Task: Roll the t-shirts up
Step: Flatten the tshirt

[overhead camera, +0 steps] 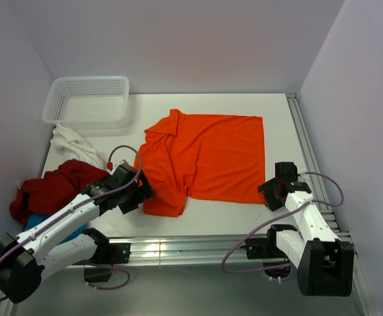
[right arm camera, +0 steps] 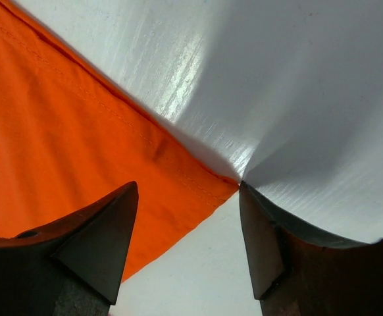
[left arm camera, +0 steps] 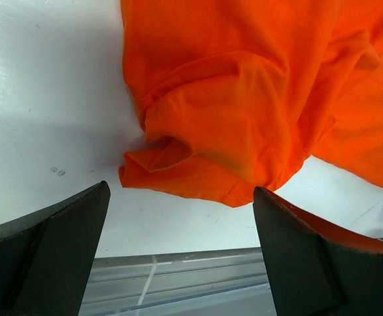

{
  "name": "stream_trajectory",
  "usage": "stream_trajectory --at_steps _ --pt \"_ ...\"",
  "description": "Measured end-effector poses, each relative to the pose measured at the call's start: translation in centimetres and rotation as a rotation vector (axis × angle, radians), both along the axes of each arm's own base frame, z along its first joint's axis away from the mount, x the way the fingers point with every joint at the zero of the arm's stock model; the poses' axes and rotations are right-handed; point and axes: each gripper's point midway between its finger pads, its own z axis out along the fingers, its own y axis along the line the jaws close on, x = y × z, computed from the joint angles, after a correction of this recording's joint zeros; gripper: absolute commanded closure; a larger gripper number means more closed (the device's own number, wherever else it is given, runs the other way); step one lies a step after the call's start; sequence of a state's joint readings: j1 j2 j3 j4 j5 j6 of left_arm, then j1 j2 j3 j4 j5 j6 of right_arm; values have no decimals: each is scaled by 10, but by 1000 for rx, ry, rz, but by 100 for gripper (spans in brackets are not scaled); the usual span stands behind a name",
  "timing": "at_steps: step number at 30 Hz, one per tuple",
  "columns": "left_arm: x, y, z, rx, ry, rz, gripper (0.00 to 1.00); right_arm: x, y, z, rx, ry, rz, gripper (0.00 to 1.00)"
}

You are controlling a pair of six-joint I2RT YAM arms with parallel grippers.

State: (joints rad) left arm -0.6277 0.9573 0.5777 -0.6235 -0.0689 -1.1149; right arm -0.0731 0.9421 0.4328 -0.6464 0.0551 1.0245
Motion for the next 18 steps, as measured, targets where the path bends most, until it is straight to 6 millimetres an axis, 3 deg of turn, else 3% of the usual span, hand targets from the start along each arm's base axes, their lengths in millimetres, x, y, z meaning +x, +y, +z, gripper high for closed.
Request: stream_trajectory --at_steps 5,14,18 --pt "-1 -2 -2 -12 3 -3 4 -2 -1 -7 -2 30 -12 46" --pt "-15 2 -21 -6 58 -15 13 7 -3 -11 -3 30 -28 100" --pt "-25 6 -32 -13 78 -20 26 9 -4 -11 -4 44 -28 100"
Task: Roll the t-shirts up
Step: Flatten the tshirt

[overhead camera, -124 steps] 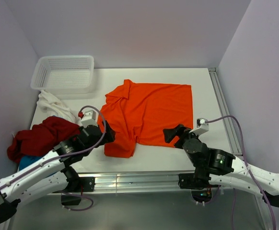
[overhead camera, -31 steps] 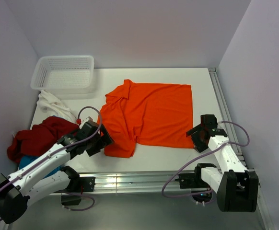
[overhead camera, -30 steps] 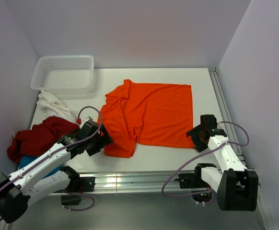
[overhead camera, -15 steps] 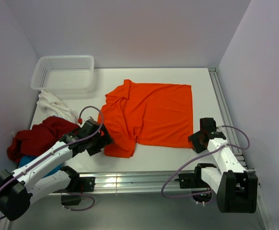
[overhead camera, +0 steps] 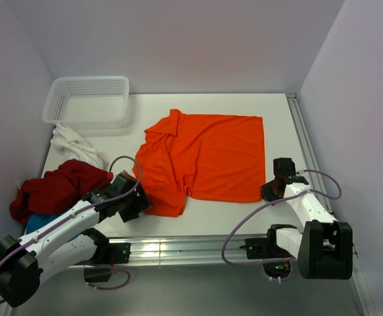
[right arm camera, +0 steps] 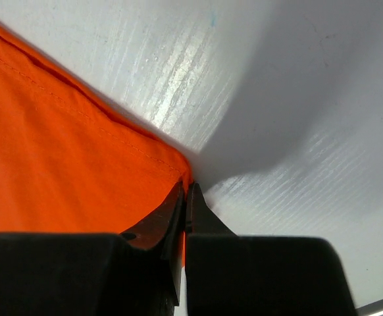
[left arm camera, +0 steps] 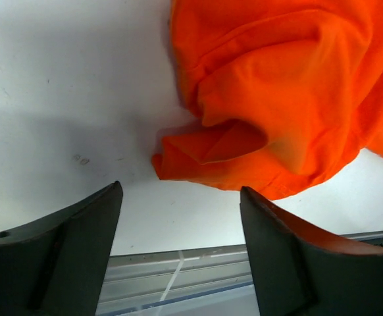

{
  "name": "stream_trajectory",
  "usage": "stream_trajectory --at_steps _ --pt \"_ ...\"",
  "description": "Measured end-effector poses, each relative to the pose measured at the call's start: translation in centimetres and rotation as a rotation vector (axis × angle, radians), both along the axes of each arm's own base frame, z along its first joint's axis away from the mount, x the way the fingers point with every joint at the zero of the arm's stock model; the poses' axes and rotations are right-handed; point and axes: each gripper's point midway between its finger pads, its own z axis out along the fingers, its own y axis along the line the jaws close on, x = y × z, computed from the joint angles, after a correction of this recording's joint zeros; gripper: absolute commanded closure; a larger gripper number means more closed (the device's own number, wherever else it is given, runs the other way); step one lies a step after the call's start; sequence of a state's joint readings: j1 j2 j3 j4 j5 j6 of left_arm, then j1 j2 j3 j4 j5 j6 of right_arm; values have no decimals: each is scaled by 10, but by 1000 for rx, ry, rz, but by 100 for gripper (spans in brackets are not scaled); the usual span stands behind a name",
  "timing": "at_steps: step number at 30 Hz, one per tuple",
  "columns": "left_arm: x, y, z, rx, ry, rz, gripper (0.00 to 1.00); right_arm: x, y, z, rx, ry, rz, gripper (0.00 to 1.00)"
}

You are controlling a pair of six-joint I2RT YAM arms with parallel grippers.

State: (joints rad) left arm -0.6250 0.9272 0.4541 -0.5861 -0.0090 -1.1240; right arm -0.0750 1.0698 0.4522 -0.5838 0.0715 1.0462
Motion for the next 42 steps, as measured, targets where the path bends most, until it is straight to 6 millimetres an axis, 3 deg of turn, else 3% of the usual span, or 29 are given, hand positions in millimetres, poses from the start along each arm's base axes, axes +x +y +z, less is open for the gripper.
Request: stream_trajectory --at_steps 4,13,16,17,21,27,35,42 --pt "-2 0 -5 -8 -2 -2 31 3 0 0 1 12 1 100" --pt "10 0 -17 34 -15 4 57 6 -1 1 -5 20 18 100" --pt "20 -1 -19 69 -18 -8 78 6 -1 1 -7 21 24 100" --pt "22 -2 -20 82 -13 -16 99 7 -1 1 -10 23 25 100" --pt "28 -7 -18 97 -2 -38 100 9 -5 4 -29 35 34 100" --pt "22 -22 12 9 -7 -67 100 18 -10 9 -54 41 40 100" --pt "-11 -37 15 -77 138 -94 100 25 -16 13 -77 62 40 100" --pt "-34 -41 25 -105 239 -85 100 39 -39 26 -114 65 -17 100"
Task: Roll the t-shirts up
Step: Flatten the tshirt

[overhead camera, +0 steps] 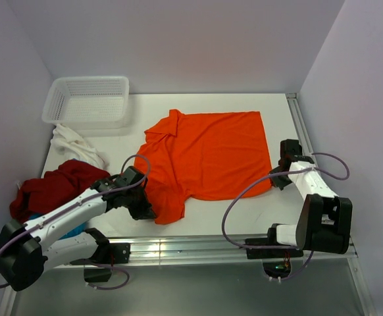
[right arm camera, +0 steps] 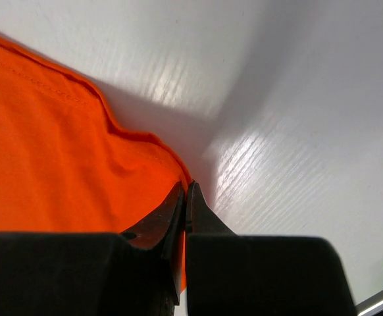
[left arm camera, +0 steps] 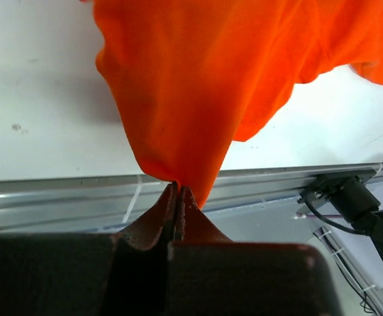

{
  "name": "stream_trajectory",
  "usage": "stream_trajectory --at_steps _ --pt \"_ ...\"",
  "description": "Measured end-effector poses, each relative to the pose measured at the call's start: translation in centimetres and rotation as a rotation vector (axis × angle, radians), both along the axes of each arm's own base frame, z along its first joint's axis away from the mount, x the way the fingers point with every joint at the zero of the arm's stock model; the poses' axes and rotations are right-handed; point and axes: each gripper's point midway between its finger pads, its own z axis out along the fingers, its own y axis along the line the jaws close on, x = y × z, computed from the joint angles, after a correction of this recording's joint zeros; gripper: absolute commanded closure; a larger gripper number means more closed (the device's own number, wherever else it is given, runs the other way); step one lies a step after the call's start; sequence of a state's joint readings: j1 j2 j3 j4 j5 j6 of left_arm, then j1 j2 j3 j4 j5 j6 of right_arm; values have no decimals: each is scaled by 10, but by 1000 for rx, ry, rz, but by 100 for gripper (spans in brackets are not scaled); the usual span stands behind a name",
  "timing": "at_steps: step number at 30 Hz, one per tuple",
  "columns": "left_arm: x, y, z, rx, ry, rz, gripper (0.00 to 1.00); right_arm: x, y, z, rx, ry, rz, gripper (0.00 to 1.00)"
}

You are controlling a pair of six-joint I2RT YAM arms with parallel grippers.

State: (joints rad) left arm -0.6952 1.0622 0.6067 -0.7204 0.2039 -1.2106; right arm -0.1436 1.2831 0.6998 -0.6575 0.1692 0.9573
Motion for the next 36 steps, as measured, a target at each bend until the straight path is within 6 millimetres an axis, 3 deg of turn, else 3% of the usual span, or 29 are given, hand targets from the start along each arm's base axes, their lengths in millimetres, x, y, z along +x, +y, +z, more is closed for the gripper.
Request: stream_trajectory --at_steps 11,24,27,32,36 --pt "-15 -1 1 -17 57 2 100 -6 -35 4 -33 19 -85 100" --pt "-39 4 -21 21 134 -36 100 0 -44 14 -53 13 -61 100" --pt "-34 0 -17 49 156 -49 100 -1 -44 14 -55 16 -51 100" --pt "-2 -30 11 19 106 -80 100 -2 -43 13 -57 25 -41 100" --pt "9 -43 22 -6 86 -84 100 -4 -43 13 -56 37 -32 100"
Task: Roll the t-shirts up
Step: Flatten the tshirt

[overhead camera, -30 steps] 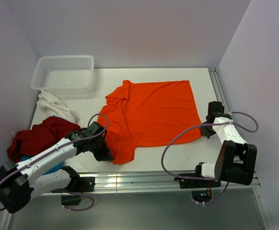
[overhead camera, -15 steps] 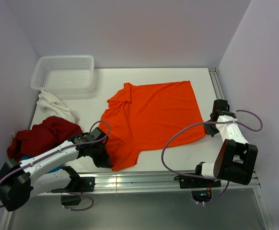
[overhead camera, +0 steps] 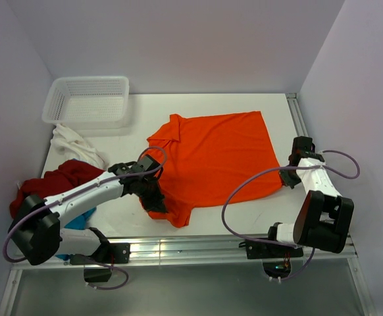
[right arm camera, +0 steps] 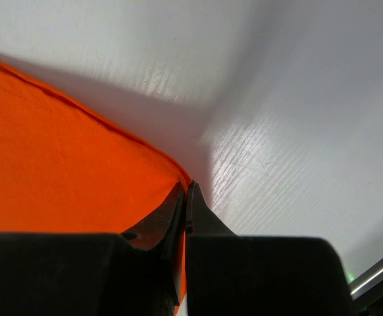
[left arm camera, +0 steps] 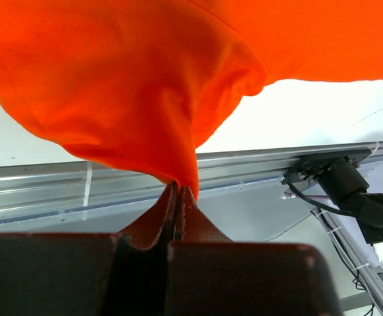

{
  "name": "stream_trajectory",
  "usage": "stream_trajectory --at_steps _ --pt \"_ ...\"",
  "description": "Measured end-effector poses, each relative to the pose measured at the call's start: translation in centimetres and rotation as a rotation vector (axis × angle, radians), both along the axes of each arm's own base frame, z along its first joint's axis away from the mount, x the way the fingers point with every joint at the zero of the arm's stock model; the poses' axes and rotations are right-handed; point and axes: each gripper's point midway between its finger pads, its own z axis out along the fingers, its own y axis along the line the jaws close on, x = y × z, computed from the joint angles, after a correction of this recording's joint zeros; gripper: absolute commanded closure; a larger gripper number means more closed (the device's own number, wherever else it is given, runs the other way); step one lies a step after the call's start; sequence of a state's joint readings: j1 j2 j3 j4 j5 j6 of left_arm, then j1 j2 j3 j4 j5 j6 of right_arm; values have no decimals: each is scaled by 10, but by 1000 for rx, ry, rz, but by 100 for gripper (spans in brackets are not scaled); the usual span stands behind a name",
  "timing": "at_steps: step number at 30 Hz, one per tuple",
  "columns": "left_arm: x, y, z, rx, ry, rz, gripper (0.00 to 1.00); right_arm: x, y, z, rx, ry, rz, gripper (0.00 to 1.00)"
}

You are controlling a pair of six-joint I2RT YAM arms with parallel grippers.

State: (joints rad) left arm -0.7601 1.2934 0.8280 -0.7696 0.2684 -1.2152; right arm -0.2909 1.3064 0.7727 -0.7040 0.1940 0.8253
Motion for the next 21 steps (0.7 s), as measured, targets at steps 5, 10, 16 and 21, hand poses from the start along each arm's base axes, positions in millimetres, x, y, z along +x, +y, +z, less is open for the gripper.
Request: stream_trajectory --at_steps 5,10,16,21 --pt "6 -4 8 3 4 2 100 5 -2 9 -5 -9 7 100" --pt "25 -7 23 -10 -22 23 100 10 -2 14 -6 -24 9 100" --pt "49 5 32 -12 -43 82 100 12 -3 15 -4 -23 7 100" --pt "70 14 37 -3 -60 106 100 19 -5 22 -7 -42 5 100"
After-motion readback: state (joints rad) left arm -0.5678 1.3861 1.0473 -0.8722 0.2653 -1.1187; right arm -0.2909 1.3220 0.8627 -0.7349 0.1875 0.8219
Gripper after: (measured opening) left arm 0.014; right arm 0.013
